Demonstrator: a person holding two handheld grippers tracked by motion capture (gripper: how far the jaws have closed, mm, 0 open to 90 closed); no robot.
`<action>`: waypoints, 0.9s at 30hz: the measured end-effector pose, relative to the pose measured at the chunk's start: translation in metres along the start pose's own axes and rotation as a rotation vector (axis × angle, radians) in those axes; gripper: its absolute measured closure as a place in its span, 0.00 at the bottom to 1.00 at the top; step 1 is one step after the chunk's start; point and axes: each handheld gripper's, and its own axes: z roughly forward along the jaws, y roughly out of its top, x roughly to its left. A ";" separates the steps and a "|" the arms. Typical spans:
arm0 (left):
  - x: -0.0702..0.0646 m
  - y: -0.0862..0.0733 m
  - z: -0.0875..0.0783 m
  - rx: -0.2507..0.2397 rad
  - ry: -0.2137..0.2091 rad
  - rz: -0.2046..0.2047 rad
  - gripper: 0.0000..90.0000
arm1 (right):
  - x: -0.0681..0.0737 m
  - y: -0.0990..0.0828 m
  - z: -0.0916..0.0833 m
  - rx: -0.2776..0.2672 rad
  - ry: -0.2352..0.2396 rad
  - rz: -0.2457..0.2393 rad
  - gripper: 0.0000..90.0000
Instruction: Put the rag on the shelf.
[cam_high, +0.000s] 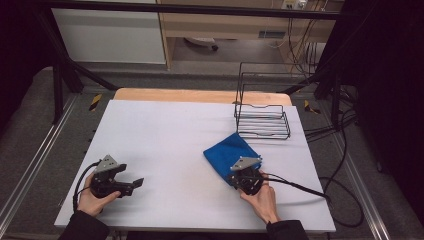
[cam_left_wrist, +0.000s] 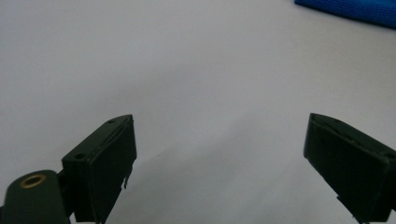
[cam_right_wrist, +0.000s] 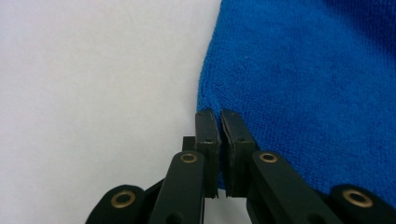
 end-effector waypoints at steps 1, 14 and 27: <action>0.000 0.000 0.000 0.000 0.000 0.000 0.11 | 0.000 0.000 0.000 0.000 0.000 0.000 0.97; 0.001 0.000 0.000 -0.001 0.005 -0.006 0.10 | 0.020 0.018 -0.008 -0.064 0.104 0.084 0.97; 0.001 -0.001 0.000 0.000 0.012 -0.011 0.10 | 0.068 0.042 0.020 -0.058 0.218 0.082 0.97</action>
